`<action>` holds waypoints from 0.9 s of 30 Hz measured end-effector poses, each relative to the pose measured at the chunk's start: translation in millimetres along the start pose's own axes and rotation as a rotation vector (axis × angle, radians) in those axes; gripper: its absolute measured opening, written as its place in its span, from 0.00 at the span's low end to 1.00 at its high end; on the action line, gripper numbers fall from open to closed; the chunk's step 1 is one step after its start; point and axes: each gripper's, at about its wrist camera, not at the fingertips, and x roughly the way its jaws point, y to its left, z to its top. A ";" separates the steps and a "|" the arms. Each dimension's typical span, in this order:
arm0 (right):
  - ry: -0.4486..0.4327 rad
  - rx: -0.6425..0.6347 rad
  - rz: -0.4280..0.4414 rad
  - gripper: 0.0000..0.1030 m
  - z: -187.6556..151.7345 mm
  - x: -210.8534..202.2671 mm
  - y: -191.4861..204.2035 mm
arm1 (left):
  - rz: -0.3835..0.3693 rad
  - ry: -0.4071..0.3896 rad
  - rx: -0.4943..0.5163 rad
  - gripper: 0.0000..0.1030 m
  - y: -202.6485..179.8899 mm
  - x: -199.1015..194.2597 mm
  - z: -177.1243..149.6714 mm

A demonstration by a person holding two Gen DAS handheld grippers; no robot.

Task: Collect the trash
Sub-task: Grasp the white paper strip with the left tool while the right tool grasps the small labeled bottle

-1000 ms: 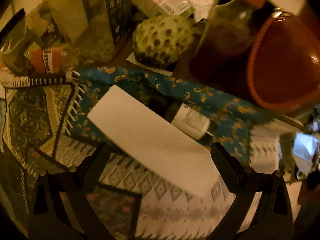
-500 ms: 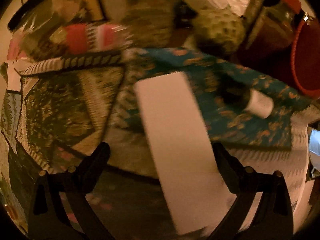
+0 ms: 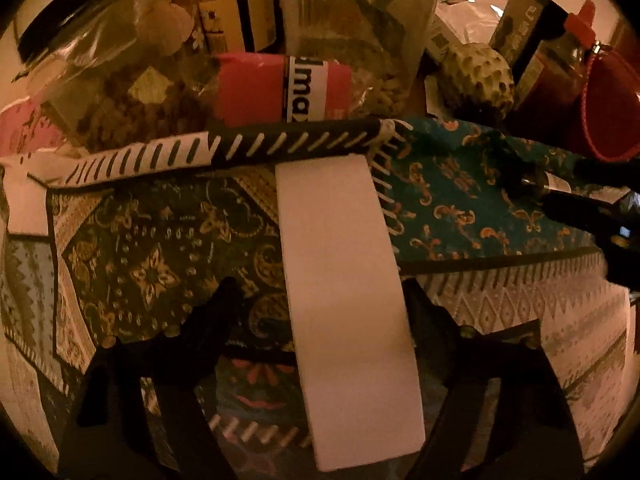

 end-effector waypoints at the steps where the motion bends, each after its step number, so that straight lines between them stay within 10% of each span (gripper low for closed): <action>1: 0.020 -0.005 -0.003 0.61 2.5 6.1 1.7 | -0.003 -0.010 0.006 0.78 0.3 1.2 0.0; 7: 0.093 -0.011 0.009 0.55 4.1 26.4 7.6 | -0.011 -0.034 0.019 0.70 -0.9 2.6 6.7; 14: 0.115 0.079 0.102 0.26 -4.1 24.0 2.8 | -0.048 -0.028 0.098 0.50 -15.3 3.7 26.0; 27: -0.034 0.289 0.137 0.25 -70.3 -64.2 -2.2 | -0.128 -0.085 0.151 0.49 -62.0 -66.2 16.4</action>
